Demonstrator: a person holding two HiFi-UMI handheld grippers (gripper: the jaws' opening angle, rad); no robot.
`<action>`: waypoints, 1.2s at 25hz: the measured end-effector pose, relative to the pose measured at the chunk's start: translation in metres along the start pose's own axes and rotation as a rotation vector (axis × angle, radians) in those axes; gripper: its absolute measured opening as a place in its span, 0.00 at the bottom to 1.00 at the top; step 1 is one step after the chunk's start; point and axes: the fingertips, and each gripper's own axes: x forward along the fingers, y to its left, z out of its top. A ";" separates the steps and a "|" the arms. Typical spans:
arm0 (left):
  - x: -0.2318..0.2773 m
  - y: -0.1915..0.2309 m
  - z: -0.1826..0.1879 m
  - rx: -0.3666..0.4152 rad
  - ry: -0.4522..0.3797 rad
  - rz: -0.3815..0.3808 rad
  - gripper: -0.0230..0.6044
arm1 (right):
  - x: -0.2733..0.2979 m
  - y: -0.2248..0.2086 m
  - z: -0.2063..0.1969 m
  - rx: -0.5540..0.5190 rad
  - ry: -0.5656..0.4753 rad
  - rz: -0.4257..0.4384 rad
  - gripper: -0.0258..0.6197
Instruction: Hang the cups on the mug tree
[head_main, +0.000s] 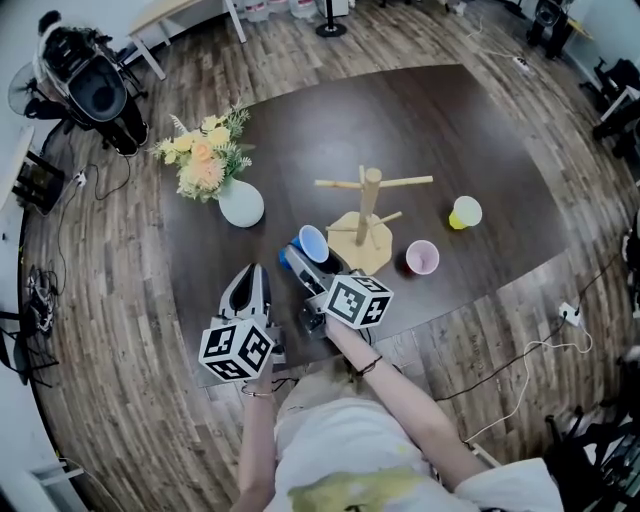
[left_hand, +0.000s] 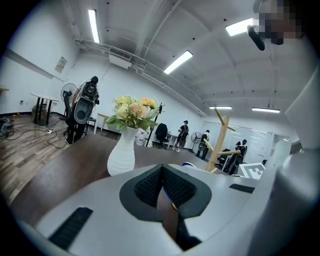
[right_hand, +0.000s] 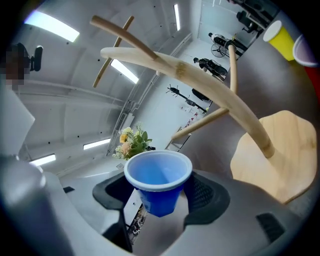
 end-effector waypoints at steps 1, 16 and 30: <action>0.000 -0.002 -0.001 0.000 0.002 0.002 0.07 | -0.001 -0.001 0.002 0.018 -0.007 0.002 0.52; 0.010 -0.014 -0.009 0.032 0.049 0.031 0.07 | -0.006 -0.009 0.035 0.223 -0.130 0.051 0.52; 0.024 -0.028 -0.015 0.045 0.075 0.050 0.07 | -0.019 -0.031 0.055 0.407 -0.216 0.081 0.52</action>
